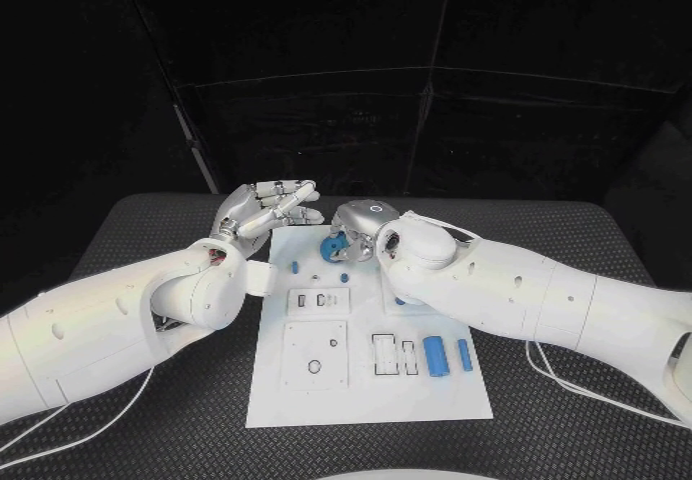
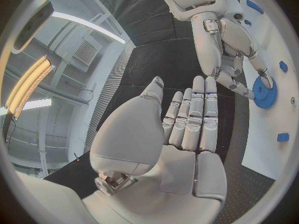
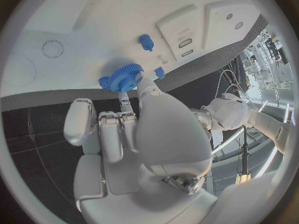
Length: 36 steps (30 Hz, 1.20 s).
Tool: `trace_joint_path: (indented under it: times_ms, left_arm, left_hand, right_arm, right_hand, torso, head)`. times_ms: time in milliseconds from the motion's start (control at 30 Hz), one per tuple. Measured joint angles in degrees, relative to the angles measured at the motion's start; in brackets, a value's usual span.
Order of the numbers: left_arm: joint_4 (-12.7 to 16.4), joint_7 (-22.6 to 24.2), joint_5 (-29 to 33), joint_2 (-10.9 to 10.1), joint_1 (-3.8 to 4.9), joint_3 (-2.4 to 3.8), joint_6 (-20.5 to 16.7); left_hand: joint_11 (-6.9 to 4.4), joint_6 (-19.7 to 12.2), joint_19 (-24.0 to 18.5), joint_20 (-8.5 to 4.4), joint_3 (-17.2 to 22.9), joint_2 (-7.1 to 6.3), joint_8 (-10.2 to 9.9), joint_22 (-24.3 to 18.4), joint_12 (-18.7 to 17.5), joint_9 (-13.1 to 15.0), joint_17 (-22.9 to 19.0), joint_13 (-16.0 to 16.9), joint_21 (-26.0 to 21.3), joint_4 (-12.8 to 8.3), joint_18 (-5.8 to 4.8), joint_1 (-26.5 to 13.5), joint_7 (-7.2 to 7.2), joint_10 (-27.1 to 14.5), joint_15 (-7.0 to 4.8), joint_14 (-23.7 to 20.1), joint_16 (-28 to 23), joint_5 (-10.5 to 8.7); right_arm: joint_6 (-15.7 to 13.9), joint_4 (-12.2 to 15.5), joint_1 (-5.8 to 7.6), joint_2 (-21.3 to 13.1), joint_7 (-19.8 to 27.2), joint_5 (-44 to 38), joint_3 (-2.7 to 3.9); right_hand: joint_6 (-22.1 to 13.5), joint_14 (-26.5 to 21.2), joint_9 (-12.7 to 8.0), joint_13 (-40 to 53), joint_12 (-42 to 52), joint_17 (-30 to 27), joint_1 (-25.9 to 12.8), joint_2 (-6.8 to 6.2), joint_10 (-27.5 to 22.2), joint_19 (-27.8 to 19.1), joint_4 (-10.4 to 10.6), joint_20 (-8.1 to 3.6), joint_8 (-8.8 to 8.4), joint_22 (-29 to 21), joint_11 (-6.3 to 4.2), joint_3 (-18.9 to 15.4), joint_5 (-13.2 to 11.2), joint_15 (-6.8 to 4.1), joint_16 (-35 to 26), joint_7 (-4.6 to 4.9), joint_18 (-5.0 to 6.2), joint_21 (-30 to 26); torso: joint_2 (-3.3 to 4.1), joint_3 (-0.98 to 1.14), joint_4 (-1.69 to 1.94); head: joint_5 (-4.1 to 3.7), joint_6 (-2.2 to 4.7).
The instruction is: Assemble the parts on the task board
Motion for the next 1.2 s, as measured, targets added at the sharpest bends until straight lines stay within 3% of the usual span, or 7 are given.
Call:
trace_joint_path:
  times_ms: [133,333,400,767,900,1033,1200]
  left_arm:
    - [0.0,0.0,0.0,-0.01,0.0,0.0,0.0]
    - [-0.01,0.0,0.0,-0.02,0.01,0.0,0.0]
    - [-0.02,0.0,0.0,-0.02,0.01,0.0,0.0]
    - [-0.03,-0.03,0.0,-0.06,0.01,0.0,0.01]
    - [-0.03,-0.04,0.0,-0.08,0.01,0.0,0.01]
    - [-0.02,-0.05,0.0,-0.13,0.01,0.0,0.01]
    - [0.01,-0.05,0.0,-0.25,0.01,0.0,0.01]
  left_hand:
    - [0.0,0.0,0.0,0.0,0.0,0.0,0.0,0.0,0.0,0.0,0.0,0.0,0.0,0.0,0.0,0.0,0.0,0.0,0.0,0.0,0.0,0.0]
    - [0.0,0.0,0.0,0.0,0.0,0.0,0.0,0.0,0.0,0.0,-0.01,0.0,0.0,0.0,0.0,0.0,0.0,0.0,0.0,0.0,0.0,0.0]
    - [0.0,0.0,0.0,0.0,0.0,0.0,0.0,0.0,0.0,0.0,0.0,0.0,0.0,0.0,0.0,0.0,0.0,0.0,0.0,0.0,0.0,0.0]
    - [0.0,0.0,0.0,0.0,0.0,0.0,0.0,0.01,0.0,0.0,-0.01,0.0,0.0,0.0,0.0,0.0,0.0,0.0,0.0,0.0,0.0,0.0]
    - [0.0,0.0,0.0,0.0,0.0,0.0,0.0,0.01,0.0,0.0,-0.01,0.0,0.0,0.0,-0.01,0.0,0.0,0.0,0.0,0.0,0.0,0.0]
    - [0.0,0.0,0.0,0.0,0.0,0.0,0.0,0.01,0.0,0.0,-0.01,0.0,0.0,0.0,0.0,0.0,0.0,0.0,0.0,0.0,0.0,0.0]
    - [0.0,0.0,0.0,0.0,0.0,0.0,0.0,0.01,0.0,0.0,-0.01,0.0,0.0,0.0,0.0,0.0,0.0,0.0,0.0,0.0,0.0,0.0]
  right_arm:
    - [0.3,-0.24,0.06,0.07,0.16,-0.03,-0.14]
    - [0.93,-0.86,-0.01,0.26,0.19,-0.05,-0.32]
    - [1.08,-1.06,-0.02,0.38,0.18,-0.05,-0.33]
    - [1.55,-1.42,-0.02,0.51,-0.22,-0.05,-0.35]
    - [1.91,-1.42,-0.02,0.35,-0.36,0.15,-0.35]
    - [2.24,-1.12,-0.02,-0.07,-0.41,0.69,-0.35]
    - [2.91,-0.79,-0.02,-0.61,-0.43,1.91,-0.35]
  right_hand:
    - [-1.53,0.0,0.04,0.0,-0.45,0.0,-1.23,-0.09,0.08,-0.08,0.13,0.08,-0.98,-0.05,0.36,0.03,-0.35,0.0,0.0,0.18,0.0,0.0]
    - [-6.61,0.0,-0.25,0.0,-1.14,-0.01,-2.76,-1.42,0.1,-0.3,0.65,1.11,-4.33,-0.22,1.75,-0.31,-0.85,1.24,0.0,1.45,0.0,0.0]
    - [-7.66,0.01,-0.25,0.0,-1.26,0.0,-3.44,-2.1,0.1,-0.3,1.52,1.51,-5.12,-0.22,1.76,-0.24,-0.85,1.25,0.0,1.78,0.0,0.0]
    - [-7.25,0.0,0.09,0.0,-1.3,-0.01,-5.52,-3.75,0.1,-0.37,5.46,1.86,-5.31,-0.22,2.17,0.71,-1.68,1.66,-0.01,2.07,0.0,0.0]
    - [-6.51,0.0,0.15,0.0,-1.3,-0.01,-8.0,-2.97,0.1,-0.29,6.4,1.93,-5.31,-0.14,2.17,0.85,-1.6,1.66,-0.01,1.92,0.0,0.0]
    - [-5.24,0.0,0.24,0.0,-1.3,-0.02,-12.66,-0.96,0.1,-0.29,6.56,1.93,-4.8,0.26,2.17,0.7,-0.15,1.66,-0.01,1.59,0.0,0.0]
    - [-5.19,0.0,0.16,0.0,-1.02,-0.02,-16.39,-0.1,0.1,-0.29,6.44,1.93,-4.8,0.51,2.17,-1.97,5.6,1.66,-0.01,1.54,0.0,0.23]
  torso:
    - [0.0,0.0,-0.02]
    - [0.0,0.01,-0.04]
    - [0.0,0.01,-0.04]
    - [0.01,0.02,-0.02]
    - [0.0,0.03,-0.02]
    - [0.0,0.03,-0.02]
    - [0.0,0.04,-0.04]
  head:
    - [0.01,-0.04]
    - [-0.02,-0.09]
    - [-0.04,-0.11]
    - [-0.15,-0.21]
    - [-0.15,-0.23]
    - [-0.15,-0.23]
    - [-0.18,-0.27]
